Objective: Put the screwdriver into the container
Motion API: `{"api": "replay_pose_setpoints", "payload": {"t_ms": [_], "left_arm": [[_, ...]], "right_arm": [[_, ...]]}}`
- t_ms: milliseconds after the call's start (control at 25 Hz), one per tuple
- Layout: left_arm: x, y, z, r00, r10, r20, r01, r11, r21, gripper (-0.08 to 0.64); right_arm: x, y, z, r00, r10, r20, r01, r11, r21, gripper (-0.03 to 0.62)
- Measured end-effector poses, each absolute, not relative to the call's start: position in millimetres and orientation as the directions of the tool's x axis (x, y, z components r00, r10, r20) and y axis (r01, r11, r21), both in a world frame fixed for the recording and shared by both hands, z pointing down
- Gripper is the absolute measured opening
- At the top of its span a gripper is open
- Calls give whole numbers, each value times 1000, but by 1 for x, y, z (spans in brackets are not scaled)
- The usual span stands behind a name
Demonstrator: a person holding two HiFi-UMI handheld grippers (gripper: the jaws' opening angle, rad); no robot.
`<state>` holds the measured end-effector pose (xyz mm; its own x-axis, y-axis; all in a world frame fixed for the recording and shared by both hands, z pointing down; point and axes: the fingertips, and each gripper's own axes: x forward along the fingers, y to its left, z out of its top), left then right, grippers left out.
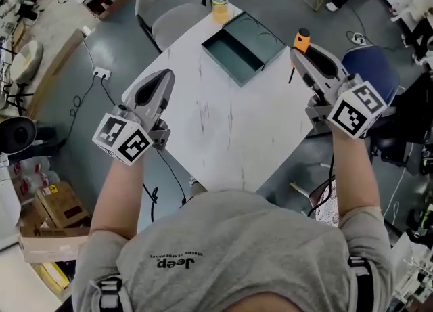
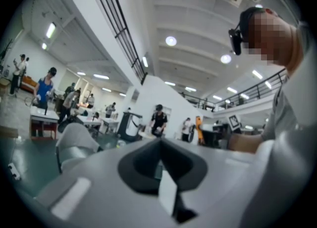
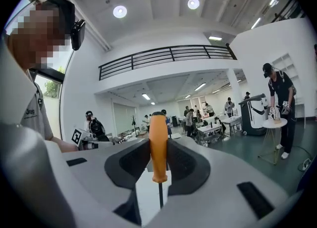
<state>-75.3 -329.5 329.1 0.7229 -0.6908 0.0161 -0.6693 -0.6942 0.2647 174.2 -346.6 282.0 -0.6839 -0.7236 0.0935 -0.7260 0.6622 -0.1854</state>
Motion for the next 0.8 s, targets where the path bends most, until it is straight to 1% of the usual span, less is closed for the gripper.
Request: {"api": "replay_pose_setpoints", "payload": {"t_ms": [320,600,800], "left_arm": [[-76,-402,382,725,-687,47,-673,-693,258,2],[-59,-454,441,740,-667,90,-662,-697,275,2],[-42,-477,480,750,-654,105,-651,-699,296,2]], "right_arm": [[121,-445,345,-704,-657,269,-705,691,-160,100],[91,-516,450,-677,-565,472,-695,701,-159,100],[79,-546,522,-642,-493,588,-693,701,-168,100]]}}
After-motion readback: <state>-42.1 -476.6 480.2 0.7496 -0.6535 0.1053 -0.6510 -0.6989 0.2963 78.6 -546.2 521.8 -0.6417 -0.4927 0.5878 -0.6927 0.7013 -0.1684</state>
